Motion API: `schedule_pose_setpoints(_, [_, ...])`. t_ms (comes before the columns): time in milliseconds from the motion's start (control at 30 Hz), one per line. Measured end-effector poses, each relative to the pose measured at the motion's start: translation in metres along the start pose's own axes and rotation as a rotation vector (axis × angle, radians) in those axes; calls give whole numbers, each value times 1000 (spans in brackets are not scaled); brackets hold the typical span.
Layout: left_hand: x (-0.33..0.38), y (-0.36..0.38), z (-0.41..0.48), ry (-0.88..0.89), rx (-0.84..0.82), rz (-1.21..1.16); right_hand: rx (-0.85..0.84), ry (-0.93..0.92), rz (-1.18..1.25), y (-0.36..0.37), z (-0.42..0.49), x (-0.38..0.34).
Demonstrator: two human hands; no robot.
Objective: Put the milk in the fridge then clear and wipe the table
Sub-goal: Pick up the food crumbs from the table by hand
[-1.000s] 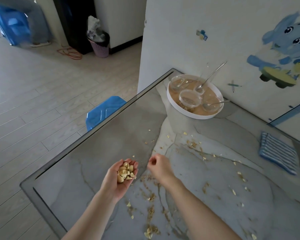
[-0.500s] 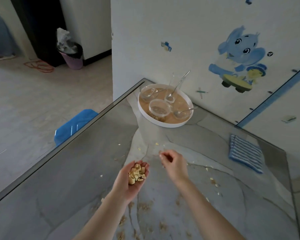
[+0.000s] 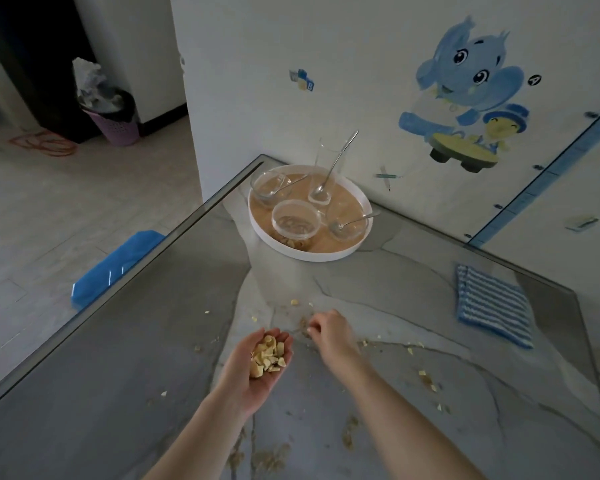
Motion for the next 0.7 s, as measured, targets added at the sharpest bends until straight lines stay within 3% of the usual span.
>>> schedule_pose_setpoints(100, [-3, -1, -4, 5, -4, 18, 11, 14, 39, -4, -6, 1])
schedule_pose_setpoints(233, [-6, -1, -15, 15, 0, 45, 113, 53, 292, -25, -28, -3])
schedule_pose_setpoints(367, [-18, 5, -36, 22, 12, 69, 136, -65, 515, -49, -79, -35])
schedule_pose_setpoints(500, [-36, 27, -71, 28, -51, 84, 69, -171, 504, -55, -132, -58])
schedule_pose_setpoints(633, [-54, 49, -108, 50, -116, 92, 247, -148, 583, -79, -177, -50])
schedule_pose_setpoints(700, [-68, 58, -130, 23, -167, 93, 433, -96, 676, -103, -209, -38])
Point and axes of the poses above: each hand's wrist, its own z-axis towards the middle knuckle, its own y-axis out of the palm, x = y × z, the point moved 6 cm from there along z, towards the middle knuckle, and after that the axes turned 2 degrees about -x, right-handed, at the moved point
